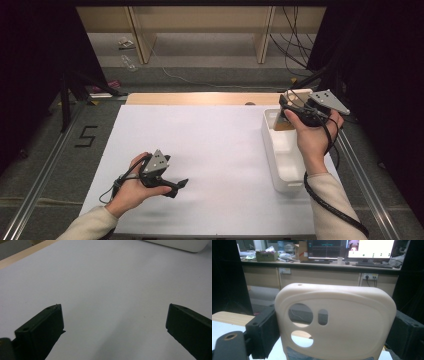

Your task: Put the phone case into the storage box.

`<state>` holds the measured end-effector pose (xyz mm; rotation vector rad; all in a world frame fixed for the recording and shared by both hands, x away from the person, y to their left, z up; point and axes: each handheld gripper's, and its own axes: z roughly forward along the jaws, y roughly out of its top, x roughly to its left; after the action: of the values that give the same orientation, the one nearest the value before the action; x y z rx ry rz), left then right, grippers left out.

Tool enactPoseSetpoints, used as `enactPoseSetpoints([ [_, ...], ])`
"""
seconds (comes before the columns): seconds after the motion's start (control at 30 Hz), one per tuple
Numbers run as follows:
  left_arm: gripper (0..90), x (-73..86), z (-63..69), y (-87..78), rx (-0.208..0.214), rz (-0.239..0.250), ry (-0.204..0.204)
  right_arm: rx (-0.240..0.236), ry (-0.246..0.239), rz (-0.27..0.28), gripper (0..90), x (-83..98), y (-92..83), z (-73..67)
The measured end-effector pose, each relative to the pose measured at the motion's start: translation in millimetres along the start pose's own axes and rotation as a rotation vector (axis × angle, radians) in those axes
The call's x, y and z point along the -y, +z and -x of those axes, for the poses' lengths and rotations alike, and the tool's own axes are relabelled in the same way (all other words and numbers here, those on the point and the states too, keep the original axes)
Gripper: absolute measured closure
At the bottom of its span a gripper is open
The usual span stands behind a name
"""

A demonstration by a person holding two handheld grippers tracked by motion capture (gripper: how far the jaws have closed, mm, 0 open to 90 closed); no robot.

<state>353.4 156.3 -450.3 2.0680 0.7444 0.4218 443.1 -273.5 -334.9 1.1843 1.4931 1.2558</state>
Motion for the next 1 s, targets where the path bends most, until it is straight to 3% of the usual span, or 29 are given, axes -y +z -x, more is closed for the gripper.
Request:
enactPoseSetpoints([
  [1.0,1.1,0.0,-0.2,0.0,0.0,0.001,-0.003,-0.004,-0.018,-0.02,12.2,-5.4,13.2,-4.1],
])
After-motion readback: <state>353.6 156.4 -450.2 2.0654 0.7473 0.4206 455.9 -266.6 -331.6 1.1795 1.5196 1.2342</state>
